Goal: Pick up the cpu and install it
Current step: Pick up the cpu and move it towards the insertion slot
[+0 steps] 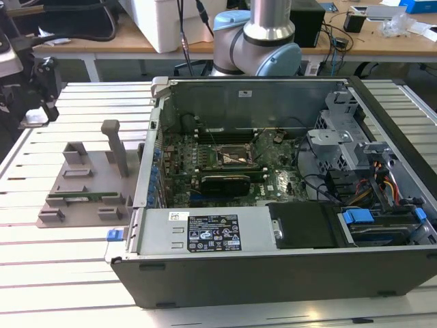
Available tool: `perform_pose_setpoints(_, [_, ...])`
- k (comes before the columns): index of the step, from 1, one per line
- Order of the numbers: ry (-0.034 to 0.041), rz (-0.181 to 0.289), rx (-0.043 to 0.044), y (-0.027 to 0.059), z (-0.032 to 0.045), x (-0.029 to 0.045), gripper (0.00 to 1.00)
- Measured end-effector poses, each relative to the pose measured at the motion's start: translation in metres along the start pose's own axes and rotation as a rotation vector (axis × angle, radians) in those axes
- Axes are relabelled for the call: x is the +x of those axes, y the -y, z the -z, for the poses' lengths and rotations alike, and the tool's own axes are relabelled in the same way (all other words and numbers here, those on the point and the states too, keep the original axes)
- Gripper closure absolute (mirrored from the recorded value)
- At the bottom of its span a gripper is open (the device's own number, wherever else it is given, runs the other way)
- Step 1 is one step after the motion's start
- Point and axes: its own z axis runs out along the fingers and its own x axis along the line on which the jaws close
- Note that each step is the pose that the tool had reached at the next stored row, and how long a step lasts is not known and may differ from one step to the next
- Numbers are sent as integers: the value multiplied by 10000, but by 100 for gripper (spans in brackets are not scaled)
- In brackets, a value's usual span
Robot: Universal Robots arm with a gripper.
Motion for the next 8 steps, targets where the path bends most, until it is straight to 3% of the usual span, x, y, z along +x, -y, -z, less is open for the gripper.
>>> perform_pose_setpoints(8, [0, 0, 0, -5, 193, -6, 45])
